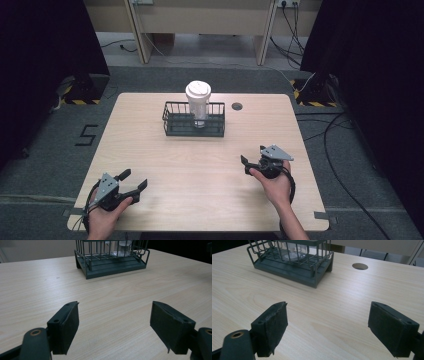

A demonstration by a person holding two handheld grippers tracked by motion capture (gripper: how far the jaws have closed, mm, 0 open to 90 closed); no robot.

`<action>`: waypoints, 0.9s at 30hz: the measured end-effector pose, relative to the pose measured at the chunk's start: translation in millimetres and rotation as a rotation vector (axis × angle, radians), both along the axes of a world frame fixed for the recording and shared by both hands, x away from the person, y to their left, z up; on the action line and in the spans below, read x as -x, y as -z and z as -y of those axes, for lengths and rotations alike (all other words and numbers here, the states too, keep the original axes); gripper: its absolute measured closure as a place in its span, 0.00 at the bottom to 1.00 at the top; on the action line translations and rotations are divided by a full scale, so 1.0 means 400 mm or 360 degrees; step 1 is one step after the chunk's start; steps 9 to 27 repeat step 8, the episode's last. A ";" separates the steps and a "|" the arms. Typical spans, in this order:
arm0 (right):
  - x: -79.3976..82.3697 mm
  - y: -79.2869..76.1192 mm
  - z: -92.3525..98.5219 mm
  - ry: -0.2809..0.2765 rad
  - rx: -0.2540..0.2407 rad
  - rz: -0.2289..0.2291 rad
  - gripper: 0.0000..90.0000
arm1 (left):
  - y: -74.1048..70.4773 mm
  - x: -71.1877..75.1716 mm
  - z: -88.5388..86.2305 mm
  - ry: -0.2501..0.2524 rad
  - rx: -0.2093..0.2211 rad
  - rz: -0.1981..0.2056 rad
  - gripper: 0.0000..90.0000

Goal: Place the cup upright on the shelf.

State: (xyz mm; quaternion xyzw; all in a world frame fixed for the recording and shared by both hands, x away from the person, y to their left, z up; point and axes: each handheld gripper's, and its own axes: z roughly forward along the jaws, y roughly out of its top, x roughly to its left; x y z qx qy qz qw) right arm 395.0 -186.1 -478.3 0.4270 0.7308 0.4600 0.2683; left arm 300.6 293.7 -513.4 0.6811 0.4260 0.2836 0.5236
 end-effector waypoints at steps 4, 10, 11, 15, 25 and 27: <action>0.005 0.004 0.006 0.0005 -0.0001 0.0002 0.18 | 0.000 0.000 -0.001 -0.0001 0.0005 0.0003 0.25; 0.003 0.002 0.003 0.0003 -0.0006 0.0001 0.18 | 0.000 -0.001 -0.002 -0.0005 0.0006 0.0005 0.25; 0.003 0.002 0.003 0.0003 -0.0006 0.0001 0.18 | 0.000 -0.001 -0.002 -0.0005 0.0006 0.0005 0.25; 0.003 0.002 0.003 0.0003 -0.0006 0.0001 0.18 | 0.000 -0.001 -0.002 -0.0005 0.0006 0.0005 0.25; 0.003 0.002 0.003 0.0003 -0.0006 0.0001 0.18 | 0.000 -0.001 -0.002 -0.0005 0.0006 0.0005 0.25; 0.003 0.002 0.003 0.0003 -0.0006 0.0001 0.18 | 0.000 -0.001 -0.002 -0.0005 0.0006 0.0005 0.25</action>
